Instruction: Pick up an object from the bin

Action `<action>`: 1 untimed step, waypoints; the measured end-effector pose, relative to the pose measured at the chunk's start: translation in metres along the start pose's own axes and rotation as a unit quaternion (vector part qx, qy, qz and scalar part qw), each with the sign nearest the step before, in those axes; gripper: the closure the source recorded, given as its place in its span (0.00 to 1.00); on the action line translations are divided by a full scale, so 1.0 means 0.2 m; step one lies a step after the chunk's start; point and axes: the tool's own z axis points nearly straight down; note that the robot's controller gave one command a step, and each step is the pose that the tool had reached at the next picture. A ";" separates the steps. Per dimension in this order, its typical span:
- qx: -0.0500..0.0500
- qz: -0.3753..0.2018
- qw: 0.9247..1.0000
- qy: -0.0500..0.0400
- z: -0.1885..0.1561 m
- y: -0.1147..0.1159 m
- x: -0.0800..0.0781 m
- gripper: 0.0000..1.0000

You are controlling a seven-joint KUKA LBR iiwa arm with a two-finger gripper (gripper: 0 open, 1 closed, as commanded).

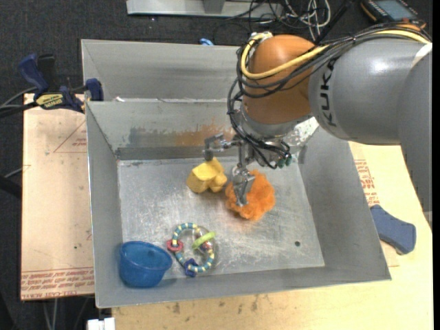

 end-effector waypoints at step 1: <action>-0.001 0.000 1.000 0.001 0.00 0.01 0.00 0.00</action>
Offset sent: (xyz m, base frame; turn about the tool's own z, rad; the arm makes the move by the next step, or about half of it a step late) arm -0.0018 -0.0005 -0.0788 0.1077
